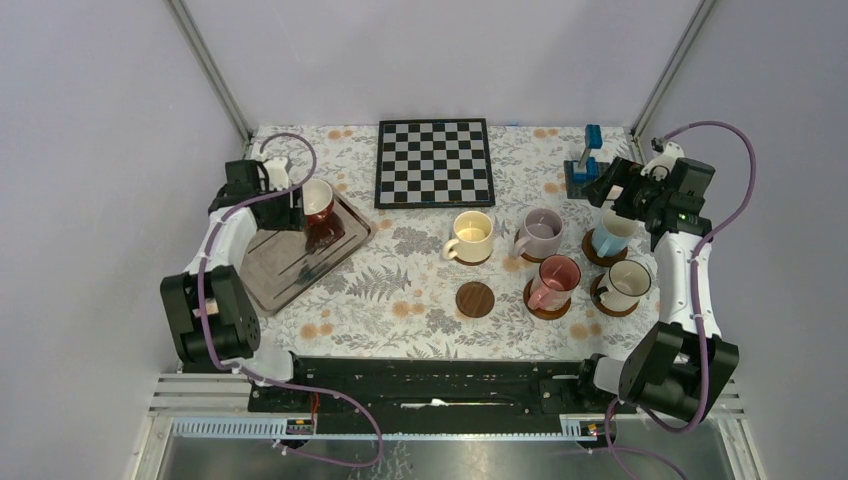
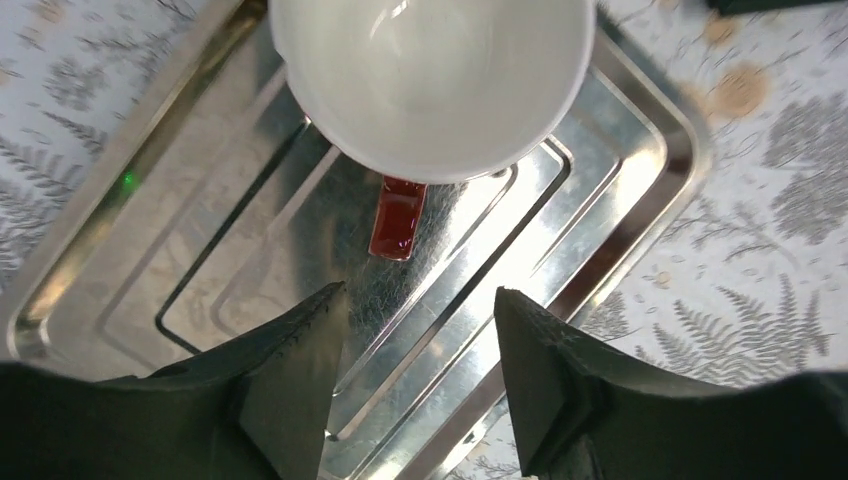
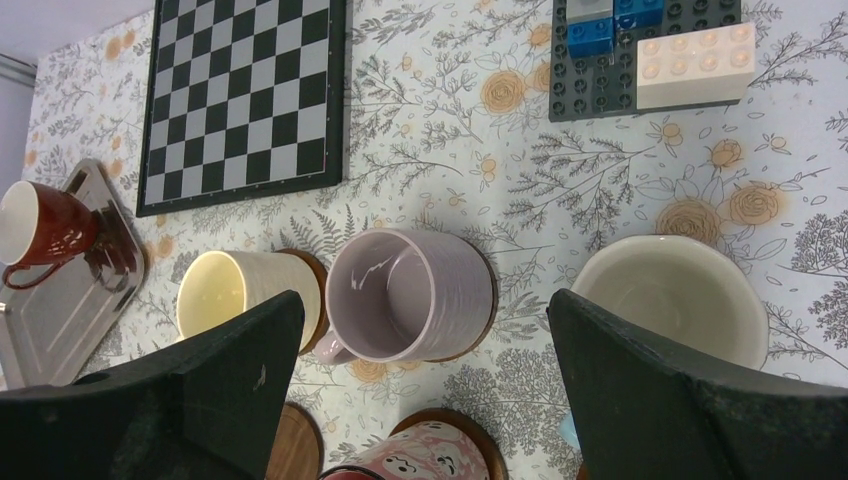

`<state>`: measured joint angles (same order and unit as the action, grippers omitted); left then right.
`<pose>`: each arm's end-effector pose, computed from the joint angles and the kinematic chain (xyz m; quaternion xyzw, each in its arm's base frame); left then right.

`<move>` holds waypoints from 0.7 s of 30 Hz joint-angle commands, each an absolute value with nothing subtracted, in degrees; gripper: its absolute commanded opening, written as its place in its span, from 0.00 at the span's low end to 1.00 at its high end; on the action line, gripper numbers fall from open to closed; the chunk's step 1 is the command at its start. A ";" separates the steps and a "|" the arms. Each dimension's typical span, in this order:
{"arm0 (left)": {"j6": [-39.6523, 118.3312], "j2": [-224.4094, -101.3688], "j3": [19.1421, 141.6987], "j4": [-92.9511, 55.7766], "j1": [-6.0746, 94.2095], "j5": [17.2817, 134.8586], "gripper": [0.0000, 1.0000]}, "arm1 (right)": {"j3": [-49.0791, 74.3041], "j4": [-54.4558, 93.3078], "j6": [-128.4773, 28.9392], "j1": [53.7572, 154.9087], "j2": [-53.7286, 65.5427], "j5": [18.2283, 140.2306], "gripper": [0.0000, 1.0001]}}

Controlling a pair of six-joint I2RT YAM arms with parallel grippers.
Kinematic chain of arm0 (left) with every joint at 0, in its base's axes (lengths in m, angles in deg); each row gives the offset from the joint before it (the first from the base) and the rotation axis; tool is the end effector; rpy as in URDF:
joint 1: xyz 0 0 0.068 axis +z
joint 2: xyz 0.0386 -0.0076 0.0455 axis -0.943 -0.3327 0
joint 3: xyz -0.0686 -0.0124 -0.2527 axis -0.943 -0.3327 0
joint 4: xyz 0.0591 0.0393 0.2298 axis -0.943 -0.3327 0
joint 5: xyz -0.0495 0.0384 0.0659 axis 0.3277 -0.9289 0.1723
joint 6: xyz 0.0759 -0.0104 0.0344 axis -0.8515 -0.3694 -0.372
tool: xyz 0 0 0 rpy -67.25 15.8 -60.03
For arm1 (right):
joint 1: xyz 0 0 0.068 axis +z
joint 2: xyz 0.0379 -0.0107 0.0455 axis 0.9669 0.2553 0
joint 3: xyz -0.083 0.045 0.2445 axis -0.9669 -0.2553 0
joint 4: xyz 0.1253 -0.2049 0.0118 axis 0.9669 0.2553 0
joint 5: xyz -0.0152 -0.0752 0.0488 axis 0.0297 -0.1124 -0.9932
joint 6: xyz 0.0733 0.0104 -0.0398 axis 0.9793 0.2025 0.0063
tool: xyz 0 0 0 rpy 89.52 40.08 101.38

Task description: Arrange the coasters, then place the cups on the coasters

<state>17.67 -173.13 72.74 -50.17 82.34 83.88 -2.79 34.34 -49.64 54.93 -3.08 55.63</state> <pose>0.3192 0.0456 0.2296 0.0334 0.9329 -0.0660 0.3524 0.2890 -0.0659 0.3041 0.0576 0.8326 0.1704 0.5238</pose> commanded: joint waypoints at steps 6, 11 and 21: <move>15.52 -179.80 69.55 -37.01 82.61 84.86 0.59 | -2.73 32.72 -50.95 54.81 -3.51 52.43 1.00; 16.12 -183.84 70.37 -33.78 82.58 86.32 0.56 | -2.40 32.98 -50.73 54.81 -3.28 52.27 1.00; 16.77 -186.26 69.68 -28.95 82.47 88.59 0.31 | -2.36 33.58 -50.42 54.74 -2.63 51.26 1.00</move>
<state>16.38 -186.57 69.20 -35.06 82.34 85.76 -3.01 34.38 -50.34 54.93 -3.01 53.70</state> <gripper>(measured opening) 0.350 0.993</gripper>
